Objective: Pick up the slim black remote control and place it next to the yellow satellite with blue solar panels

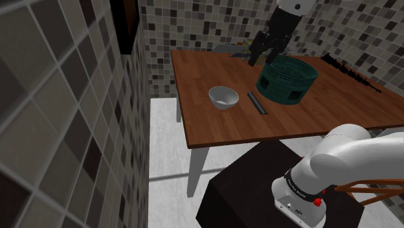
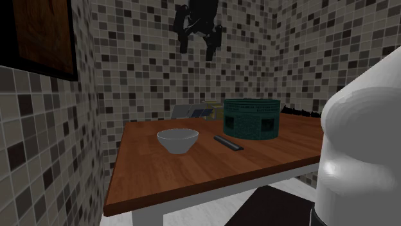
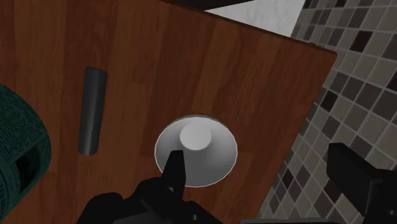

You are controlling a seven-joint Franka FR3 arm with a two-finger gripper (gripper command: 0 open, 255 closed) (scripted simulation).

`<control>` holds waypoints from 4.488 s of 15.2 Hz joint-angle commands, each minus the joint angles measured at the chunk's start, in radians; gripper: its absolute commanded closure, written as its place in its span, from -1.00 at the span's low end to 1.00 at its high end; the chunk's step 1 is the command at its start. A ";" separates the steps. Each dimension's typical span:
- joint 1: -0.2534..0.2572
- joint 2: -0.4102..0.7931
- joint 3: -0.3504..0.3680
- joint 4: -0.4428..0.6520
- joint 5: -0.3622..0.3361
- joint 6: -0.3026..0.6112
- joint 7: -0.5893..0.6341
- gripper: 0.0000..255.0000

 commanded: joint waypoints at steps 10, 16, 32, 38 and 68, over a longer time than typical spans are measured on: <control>-0.086 0.081 -0.100 -0.156 -0.049 0.195 -0.040 -1.00; -0.145 0.177 -0.170 -0.224 -0.078 0.333 -0.067 -1.00; -0.251 0.534 -0.343 -0.277 -0.076 0.681 -0.160 -1.00; -0.241 0.594 -0.348 -0.306 -0.050 0.767 -0.179 -1.00; -0.255 0.466 -0.330 -0.230 -0.097 0.568 -0.132 1.00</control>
